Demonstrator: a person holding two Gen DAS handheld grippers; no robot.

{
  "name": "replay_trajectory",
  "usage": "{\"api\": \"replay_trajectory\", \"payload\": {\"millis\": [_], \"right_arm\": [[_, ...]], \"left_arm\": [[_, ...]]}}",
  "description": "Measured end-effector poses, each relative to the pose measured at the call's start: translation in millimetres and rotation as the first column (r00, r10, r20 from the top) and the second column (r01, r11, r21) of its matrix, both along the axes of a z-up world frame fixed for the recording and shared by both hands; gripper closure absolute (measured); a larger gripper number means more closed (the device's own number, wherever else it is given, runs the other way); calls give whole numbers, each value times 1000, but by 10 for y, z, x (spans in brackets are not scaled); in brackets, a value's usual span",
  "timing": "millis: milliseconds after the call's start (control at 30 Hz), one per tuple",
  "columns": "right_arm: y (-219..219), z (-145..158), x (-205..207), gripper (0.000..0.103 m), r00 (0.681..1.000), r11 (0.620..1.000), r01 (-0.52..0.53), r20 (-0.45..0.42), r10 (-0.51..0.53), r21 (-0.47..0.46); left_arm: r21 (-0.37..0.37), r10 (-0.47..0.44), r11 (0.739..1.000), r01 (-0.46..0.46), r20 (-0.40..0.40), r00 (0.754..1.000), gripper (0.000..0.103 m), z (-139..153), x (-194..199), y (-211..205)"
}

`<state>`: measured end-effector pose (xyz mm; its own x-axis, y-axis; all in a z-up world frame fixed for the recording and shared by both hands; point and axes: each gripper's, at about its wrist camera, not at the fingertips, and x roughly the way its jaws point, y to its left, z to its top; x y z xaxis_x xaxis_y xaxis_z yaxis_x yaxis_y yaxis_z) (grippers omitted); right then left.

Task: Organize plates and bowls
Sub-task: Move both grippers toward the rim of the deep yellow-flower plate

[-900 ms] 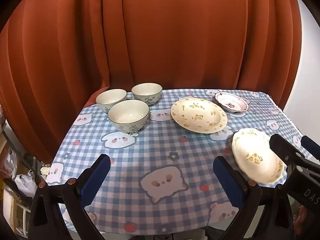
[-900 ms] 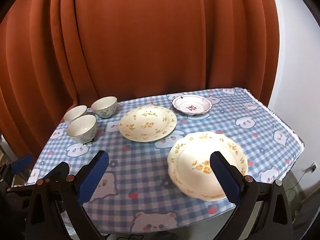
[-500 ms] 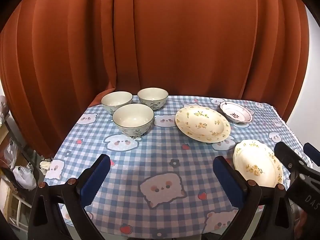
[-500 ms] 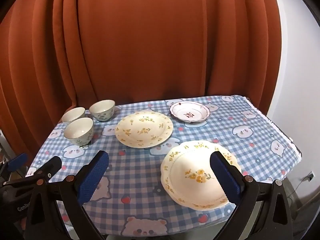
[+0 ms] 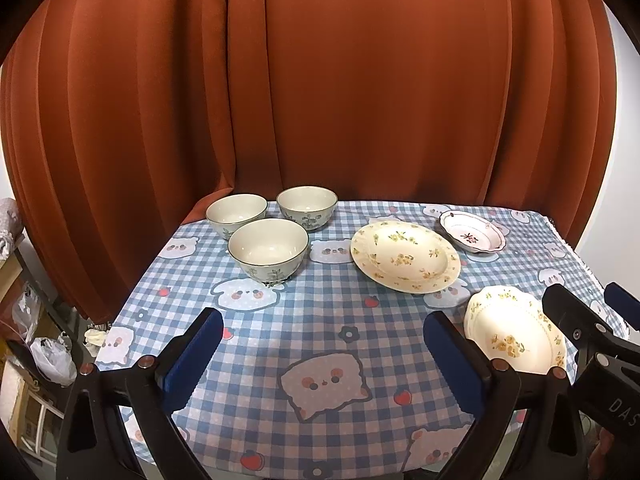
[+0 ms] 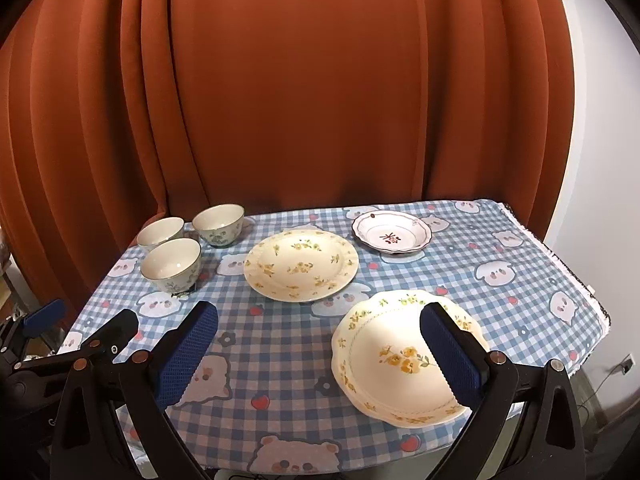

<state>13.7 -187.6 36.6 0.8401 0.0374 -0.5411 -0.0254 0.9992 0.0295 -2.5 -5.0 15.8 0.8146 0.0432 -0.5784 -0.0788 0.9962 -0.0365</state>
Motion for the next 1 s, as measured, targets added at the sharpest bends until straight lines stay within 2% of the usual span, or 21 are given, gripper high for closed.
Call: {"api": "replay_trajectory", "payload": {"millis": [1000], "right_arm": [[-68, -43, 11, 1, 1000, 1000, -9, -18, 9, 12]], "left_arm": [[5, 8, 1000, -8, -6, 1000, 3, -19, 23, -46]]}}
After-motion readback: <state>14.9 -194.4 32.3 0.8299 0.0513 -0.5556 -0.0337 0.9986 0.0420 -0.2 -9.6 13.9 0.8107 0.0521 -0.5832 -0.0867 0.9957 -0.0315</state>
